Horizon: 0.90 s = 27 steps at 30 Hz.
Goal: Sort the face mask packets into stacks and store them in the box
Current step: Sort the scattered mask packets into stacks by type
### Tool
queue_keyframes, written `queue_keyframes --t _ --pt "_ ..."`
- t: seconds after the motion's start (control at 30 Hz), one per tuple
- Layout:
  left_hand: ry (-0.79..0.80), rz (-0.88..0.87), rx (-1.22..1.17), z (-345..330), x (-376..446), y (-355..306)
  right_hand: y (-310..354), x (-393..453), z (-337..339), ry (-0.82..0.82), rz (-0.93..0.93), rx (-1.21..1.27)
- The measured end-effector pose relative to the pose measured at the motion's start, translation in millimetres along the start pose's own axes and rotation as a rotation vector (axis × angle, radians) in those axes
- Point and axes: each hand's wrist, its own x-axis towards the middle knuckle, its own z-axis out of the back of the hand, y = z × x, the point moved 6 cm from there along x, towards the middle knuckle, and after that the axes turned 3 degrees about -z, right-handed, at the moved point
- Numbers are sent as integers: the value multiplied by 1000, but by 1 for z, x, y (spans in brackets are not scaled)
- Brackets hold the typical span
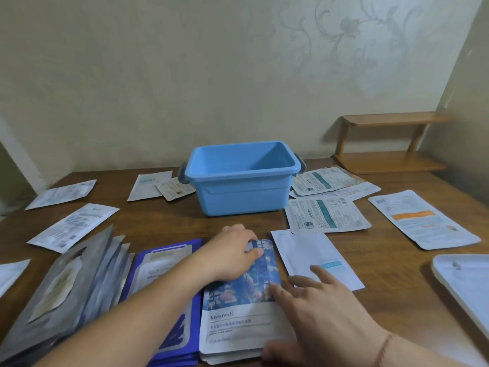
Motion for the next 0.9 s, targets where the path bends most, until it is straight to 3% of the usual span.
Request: queue_keyframes --t 0.1,0.4,0.53,0.73,0.83,0.9 --pt "-11 -9 -10 -1 2 -1 -2 2 -10 -81 6 -11" --pt "-145 -55 -96 10 13 -11 -24 1 16 24 9 12" --pt "-205 -140 -95 16 39 -40 -85 5 38 -72 -175 -24" --pt "-155 -165 -90 -1 97 -76 -196 33 19 -101 -362 -34" --pt "-119 -158 -46 -11 113 -82 -213 44 12 -91 -331 50" --pt "-119 -158 -1 -14 117 -83 -211 50 10 -109 -189 -38"
